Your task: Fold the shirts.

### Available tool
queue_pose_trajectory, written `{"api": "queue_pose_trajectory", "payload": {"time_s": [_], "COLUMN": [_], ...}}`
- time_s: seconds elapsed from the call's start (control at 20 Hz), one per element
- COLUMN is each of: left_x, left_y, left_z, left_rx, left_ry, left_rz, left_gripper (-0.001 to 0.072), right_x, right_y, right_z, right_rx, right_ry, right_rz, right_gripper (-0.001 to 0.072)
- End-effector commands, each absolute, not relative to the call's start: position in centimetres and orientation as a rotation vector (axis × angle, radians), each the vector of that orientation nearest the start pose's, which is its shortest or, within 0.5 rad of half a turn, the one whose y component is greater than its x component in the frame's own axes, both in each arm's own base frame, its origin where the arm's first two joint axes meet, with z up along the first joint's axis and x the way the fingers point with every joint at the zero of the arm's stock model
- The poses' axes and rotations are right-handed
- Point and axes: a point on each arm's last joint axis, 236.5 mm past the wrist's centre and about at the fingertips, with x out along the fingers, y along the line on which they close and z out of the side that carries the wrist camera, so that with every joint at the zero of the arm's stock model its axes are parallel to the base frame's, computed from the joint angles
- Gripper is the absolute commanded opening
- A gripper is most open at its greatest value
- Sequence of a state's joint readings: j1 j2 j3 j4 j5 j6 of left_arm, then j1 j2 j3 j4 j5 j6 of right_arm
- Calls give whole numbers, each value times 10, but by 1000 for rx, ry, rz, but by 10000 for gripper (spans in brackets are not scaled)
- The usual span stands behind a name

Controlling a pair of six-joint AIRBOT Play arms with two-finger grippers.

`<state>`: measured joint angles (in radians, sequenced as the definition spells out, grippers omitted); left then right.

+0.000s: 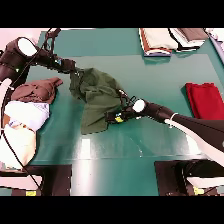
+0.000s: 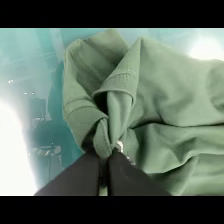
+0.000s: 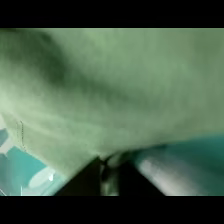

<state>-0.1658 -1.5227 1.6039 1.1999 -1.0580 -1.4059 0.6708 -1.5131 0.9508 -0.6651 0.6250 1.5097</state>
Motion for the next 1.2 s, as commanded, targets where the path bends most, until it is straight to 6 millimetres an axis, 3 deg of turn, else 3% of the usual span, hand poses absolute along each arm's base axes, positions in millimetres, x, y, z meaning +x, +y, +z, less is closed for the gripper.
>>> {"api": "queue_pose_trajectory", "payload": {"time_s": [0.0, 0.1, 0.15, 0.25, 0.35, 0.55, 0.7, 0.8, 0.9, 0.95, 1.05, 1.15], "left_x": [491, 491, 491, 485, 469, 415, 366, 333, 320, 323, 343, 369], "left_y": [-157, -150, -141, -124, -111, -102, -93, -88, -98, -106, -119, -122], "left_z": [102, 129, 152, 211, 274, 383, 444, 470, 463, 444, 390, 311], "left_rx": [-93, -56, -17, 53, 91, 90, 83, 73, 27, 14, -16, -27], "left_ry": [944, 882, 831, 701, 564, 317, 150, 77, 125, 189, 326, 486], "left_rz": [-437, -421, -400, -353, -320, -312, -303, -306, -352, -385, -421, -410], "left_gripper": [31, 30, 31, 30, 30, 30, 31, 30, 30, 30, 30, 30], "right_x": [293, 304, 311, 328, 342, 350, 344, 334, 323, 319, 315, 314], "right_y": [365, 354, 343, 303, 249, 134, 57, 26, 11, 14, 30, 49], "right_z": [-71, -46, -30, 6, 41, 112, 186, 248, 284, 285, 260, 210], "right_rx": [442, 377, 355, 294, 235, 197, 133, 96, 100, 104, 102, 87], "right_ry": [1314, 1234, 1194, 1114, 1037, 893, 748, 598, 516, 517, 574, 693], "right_rz": [630, 653, 650, 613, 540, 339, 178, 116, 73, 84, 132, 186], "right_gripper": [18, 18, 17, 17, 17, 17, 17, 17, 17, 17, 17, 17]}}
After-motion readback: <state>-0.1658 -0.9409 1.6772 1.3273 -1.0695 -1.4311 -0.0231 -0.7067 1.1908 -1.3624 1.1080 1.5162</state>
